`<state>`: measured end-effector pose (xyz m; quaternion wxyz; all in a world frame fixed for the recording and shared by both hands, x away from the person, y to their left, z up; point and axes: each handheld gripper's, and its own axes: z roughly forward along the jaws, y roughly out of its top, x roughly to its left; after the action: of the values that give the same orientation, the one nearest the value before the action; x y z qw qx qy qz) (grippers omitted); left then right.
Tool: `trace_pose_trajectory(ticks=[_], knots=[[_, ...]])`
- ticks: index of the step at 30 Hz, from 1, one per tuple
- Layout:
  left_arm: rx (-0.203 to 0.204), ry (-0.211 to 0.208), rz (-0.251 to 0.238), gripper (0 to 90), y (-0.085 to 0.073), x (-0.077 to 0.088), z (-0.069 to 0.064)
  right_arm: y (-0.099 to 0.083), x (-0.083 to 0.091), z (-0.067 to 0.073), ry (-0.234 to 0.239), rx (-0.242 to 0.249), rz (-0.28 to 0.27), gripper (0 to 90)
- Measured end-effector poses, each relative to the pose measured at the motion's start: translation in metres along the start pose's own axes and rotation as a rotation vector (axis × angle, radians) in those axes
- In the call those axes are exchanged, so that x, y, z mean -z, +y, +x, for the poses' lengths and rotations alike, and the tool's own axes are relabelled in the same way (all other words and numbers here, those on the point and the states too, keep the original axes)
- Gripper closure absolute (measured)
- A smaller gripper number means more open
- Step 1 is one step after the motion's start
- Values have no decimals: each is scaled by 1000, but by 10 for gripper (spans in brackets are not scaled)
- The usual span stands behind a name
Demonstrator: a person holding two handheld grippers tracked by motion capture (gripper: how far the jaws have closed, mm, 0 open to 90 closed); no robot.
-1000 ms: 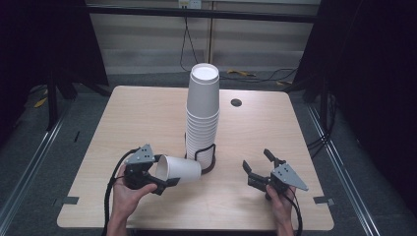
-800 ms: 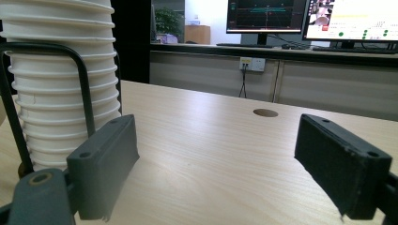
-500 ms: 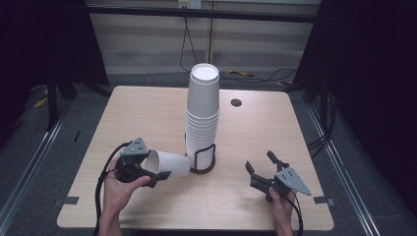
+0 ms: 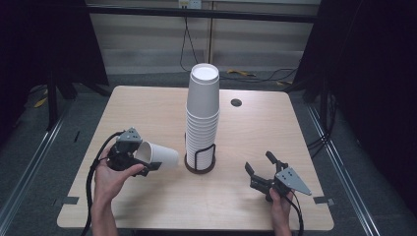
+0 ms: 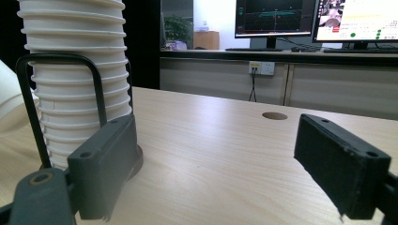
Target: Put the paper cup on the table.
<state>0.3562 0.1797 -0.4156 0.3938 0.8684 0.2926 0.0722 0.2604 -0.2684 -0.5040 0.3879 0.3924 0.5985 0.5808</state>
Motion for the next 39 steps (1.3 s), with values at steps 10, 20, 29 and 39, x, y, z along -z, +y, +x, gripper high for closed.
trace_pose_trajectory(ticks=[10,20,29,39], knots=[[-24,25,122,89,21,-7,18,0,0,0,0,0,0,136],[-33,62,264,89,41,-21,31,0,0,0,6,0,-1,136],[-76,75,402,85,54,-37,36,0,0,0,6,0,-1,136],[-115,102,445,66,59,-49,34,0,0,0,6,0,-1,136]])
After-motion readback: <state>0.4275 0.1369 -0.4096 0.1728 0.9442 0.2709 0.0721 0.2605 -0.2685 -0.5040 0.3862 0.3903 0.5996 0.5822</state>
